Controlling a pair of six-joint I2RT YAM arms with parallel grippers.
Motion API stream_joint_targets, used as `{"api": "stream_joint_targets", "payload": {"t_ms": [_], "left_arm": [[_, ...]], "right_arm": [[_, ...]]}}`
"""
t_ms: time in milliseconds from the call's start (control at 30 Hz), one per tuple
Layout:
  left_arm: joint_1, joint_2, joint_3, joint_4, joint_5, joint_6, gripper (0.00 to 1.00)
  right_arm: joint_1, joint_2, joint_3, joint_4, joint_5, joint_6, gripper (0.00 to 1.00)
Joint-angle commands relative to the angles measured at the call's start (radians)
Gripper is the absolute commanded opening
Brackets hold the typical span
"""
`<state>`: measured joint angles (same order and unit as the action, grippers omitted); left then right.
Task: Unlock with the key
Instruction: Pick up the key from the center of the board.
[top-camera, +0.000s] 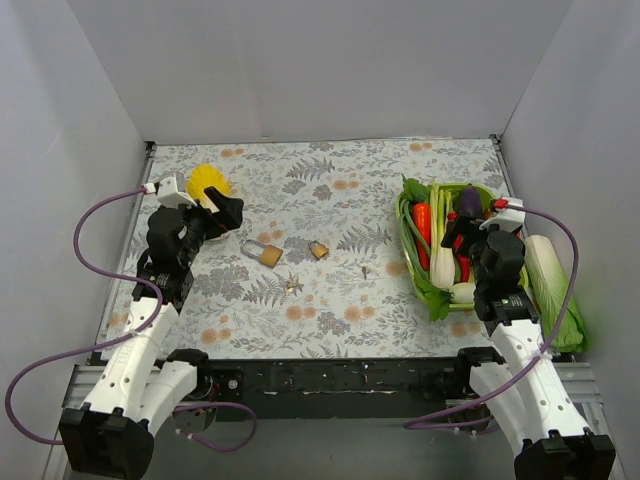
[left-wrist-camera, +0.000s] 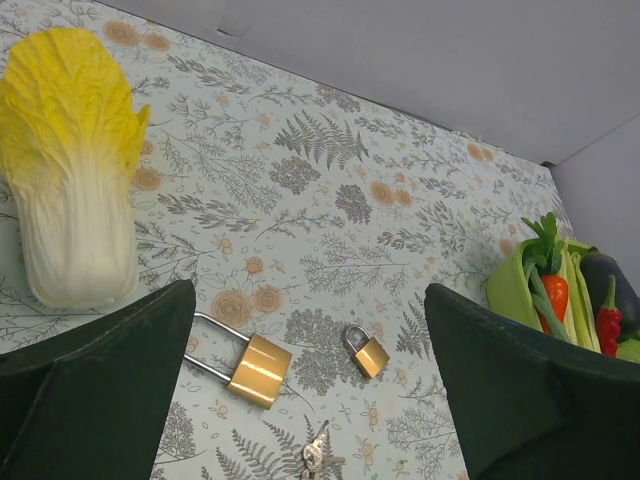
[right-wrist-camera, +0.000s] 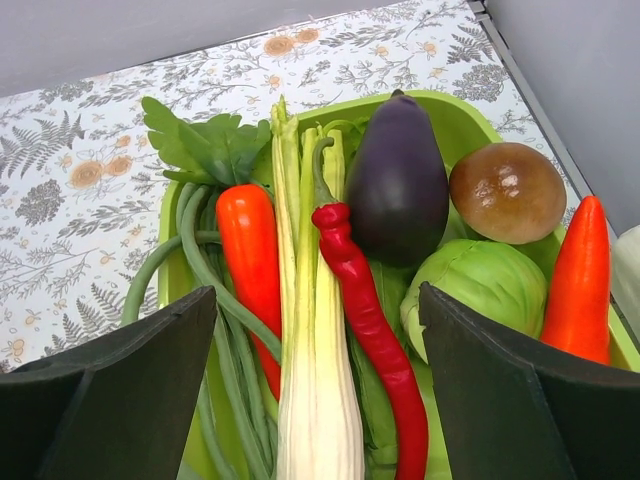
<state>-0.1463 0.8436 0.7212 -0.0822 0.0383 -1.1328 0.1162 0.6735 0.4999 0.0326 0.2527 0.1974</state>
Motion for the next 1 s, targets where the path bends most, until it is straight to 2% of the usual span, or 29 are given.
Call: {"api": "stream_joint_targets", "payload": {"t_ms": [0, 333, 533, 767, 833, 867, 967], "left_arm": [[0.001, 0.002, 0.040, -0.007, -0.003, -0.008, 0.98], [0.001, -0.031, 0.029, 0.007, -0.020, 0.002, 0.98], [-0.015, -0.014, 0.024, 0.015, 0.026, 0.044, 0.98], [-0.045, 0.023, 0.055, 0.030, 0.077, 0.088, 0.98], [-0.056, 0.041, 0.084, 0.019, 0.075, 0.091, 0.98], [-0.061, 0.060, 0.092, 0.018, 0.081, 0.090, 0.98], [-0.075, 0.089, 0.118, 0.018, 0.123, 0.085, 0.98]], "right_arm": [[-0.001, -0.002, 0.066, -0.007, -0.023, -0.026, 0.88], [-0.003, -0.006, 0.089, -0.013, -0.075, -0.023, 0.83], [-0.001, 0.014, 0.157, -0.120, -0.102, -0.050, 0.78], [0.031, 0.020, 0.198, -0.168, -0.113, -0.056, 0.67], [0.097, 0.058, 0.209, -0.175, -0.090, -0.038, 0.65], [0.191, 0.076, 0.219, -0.175, -0.063, -0.038, 0.64], [0.403, 0.179, 0.244, -0.160, 0.162, -0.061, 0.63]]}}
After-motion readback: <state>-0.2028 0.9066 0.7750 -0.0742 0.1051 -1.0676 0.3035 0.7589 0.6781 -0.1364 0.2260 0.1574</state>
